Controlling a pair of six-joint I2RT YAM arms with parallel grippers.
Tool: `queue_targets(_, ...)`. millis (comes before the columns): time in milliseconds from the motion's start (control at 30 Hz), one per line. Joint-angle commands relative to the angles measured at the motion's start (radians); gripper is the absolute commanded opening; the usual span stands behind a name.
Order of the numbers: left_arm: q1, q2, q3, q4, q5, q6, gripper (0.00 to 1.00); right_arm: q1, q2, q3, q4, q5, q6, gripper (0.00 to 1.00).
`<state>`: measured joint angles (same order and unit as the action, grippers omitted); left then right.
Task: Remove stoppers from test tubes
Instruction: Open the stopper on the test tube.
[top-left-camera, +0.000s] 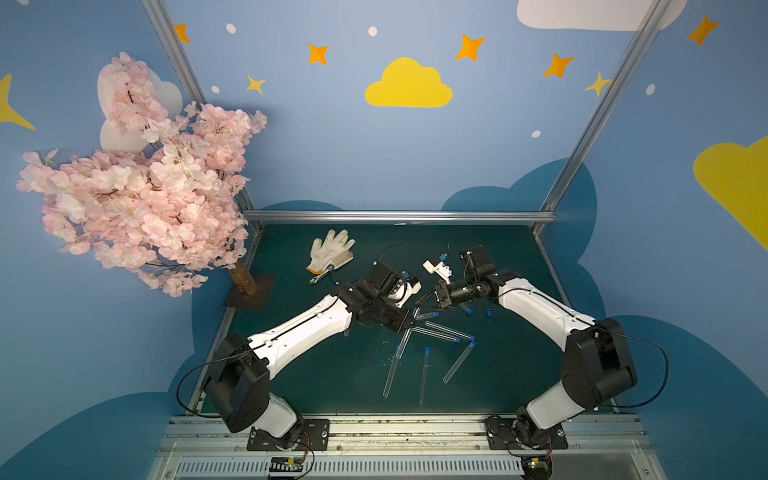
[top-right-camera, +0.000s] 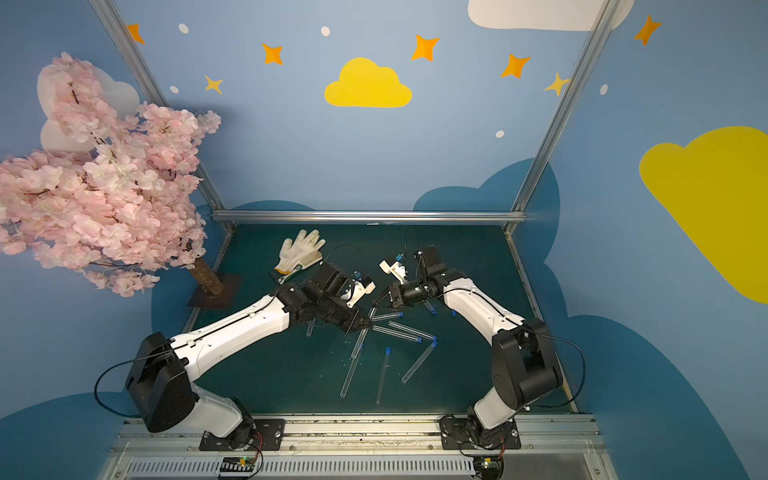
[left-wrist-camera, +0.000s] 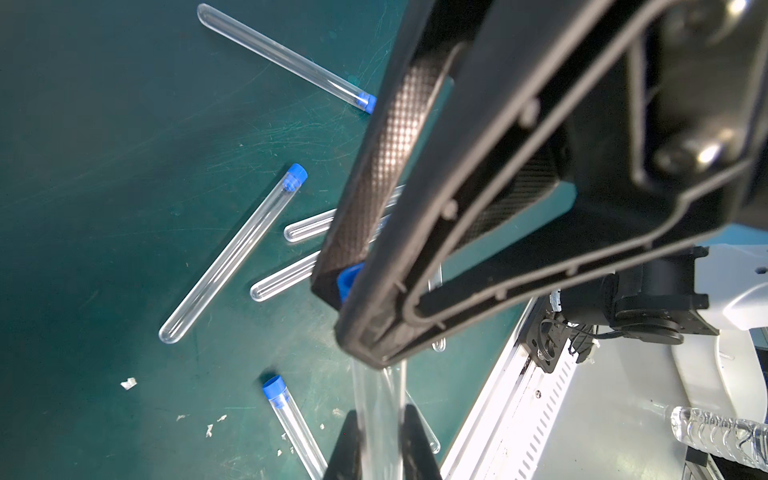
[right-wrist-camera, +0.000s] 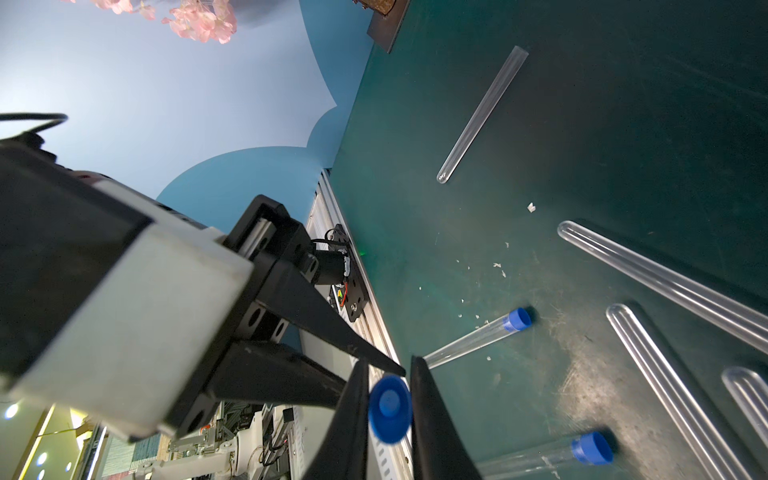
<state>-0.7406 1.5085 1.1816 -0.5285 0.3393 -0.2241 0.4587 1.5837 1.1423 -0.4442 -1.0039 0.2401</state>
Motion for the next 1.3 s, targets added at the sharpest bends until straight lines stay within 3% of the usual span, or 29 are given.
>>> queue_targets(0,-0.002,-0.026,-0.013,-0.003,0.004,0.016,0.03,0.0,0.0,0.016,0.024,-0.015,0.005,0.14)
queue_targets(467,0.003,-0.025,-0.054,-0.013,-0.023,0.036,0.03,-0.036,-0.029,0.007,0.079,-0.029,0.057,0.0)
queue_targets(633,0.004,-0.027,-0.068,-0.008,-0.025,0.034,0.03,-0.04,-0.033,0.014,0.067,-0.019,0.048,0.0)
queue_targets(933,0.016,-0.028,-0.089,-0.009,-0.026,0.028,0.03,-0.038,-0.025,0.076,-0.136,0.116,-0.085,0.0)
queue_targets(1267,0.033,-0.031,-0.093,-0.018,-0.025,0.038,0.03,-0.046,-0.034,0.084,-0.122,0.124,-0.068,0.0)
